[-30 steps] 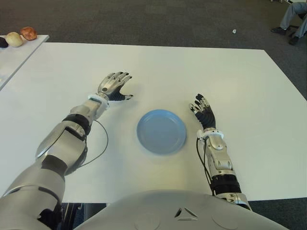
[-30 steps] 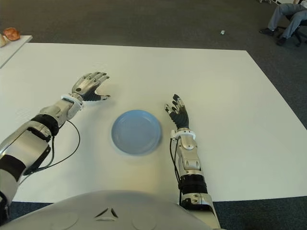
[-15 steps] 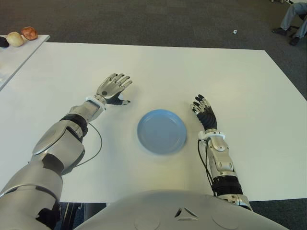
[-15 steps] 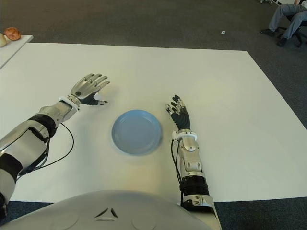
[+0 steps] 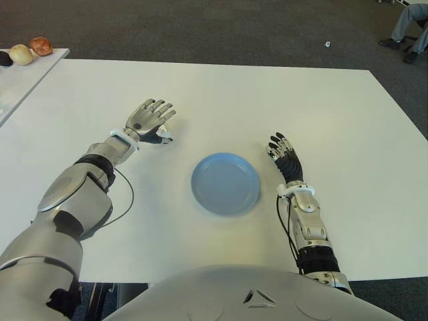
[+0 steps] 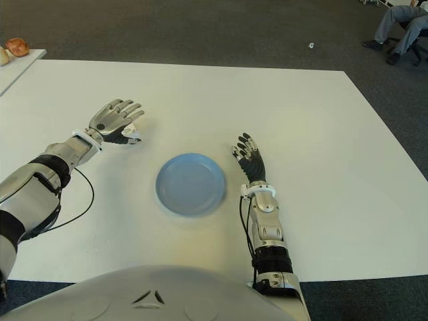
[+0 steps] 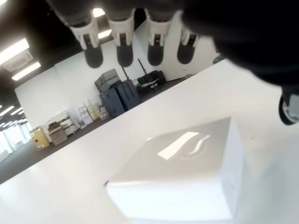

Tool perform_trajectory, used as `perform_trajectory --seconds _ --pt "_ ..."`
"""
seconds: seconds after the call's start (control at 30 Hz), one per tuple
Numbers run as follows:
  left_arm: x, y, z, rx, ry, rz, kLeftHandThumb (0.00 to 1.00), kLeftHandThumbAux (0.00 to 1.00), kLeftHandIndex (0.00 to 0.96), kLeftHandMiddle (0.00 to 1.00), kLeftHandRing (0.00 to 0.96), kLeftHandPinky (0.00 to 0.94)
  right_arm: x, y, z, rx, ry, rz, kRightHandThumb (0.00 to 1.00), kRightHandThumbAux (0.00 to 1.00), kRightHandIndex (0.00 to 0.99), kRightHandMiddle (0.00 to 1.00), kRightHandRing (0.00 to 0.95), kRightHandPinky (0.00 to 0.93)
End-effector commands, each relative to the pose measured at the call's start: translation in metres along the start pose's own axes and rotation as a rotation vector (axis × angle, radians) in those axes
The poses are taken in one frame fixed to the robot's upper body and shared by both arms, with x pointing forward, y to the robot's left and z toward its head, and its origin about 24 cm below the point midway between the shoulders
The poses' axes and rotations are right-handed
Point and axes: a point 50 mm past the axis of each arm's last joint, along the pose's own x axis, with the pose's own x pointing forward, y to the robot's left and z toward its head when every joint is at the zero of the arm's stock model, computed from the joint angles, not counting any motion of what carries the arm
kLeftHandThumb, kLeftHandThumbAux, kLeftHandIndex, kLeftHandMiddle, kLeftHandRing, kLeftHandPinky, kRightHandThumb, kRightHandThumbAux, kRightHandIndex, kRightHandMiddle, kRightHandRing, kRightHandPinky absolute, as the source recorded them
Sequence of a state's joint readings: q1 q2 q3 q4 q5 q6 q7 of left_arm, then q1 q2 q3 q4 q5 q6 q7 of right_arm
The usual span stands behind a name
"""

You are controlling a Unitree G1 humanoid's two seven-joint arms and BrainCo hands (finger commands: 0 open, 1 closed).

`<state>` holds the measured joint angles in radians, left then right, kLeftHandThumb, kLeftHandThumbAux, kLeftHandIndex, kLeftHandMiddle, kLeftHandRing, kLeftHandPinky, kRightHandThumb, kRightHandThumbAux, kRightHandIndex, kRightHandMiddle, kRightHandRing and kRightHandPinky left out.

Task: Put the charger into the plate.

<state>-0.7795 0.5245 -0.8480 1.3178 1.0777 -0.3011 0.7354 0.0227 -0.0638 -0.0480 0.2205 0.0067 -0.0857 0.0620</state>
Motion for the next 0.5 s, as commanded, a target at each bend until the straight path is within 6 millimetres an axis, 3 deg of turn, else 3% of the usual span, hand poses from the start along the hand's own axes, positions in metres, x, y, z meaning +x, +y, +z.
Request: perform_trajectory --seconds 0.03,0.5 --pt "-0.0002 -0.0003 -0.0047 0.004 0.002 -0.048 0.165 0.262 0.000 0.000 0.000 0.000 -0.0047 -0.0015 -0.0121 0.003 0.056 0.006 0.000 0.621 0.015 0.137 0.118 0.085" --pt "-0.0039 -0.0016 -0.0130 -0.032 0.040 -0.081 0.150 0.278 0.000 0.000 0.000 0.000 -0.0062 -0.0020 -0.0127 -0.002 0.048 0.011 0.000 0.612 0.016 0.136 0.119 0.090"
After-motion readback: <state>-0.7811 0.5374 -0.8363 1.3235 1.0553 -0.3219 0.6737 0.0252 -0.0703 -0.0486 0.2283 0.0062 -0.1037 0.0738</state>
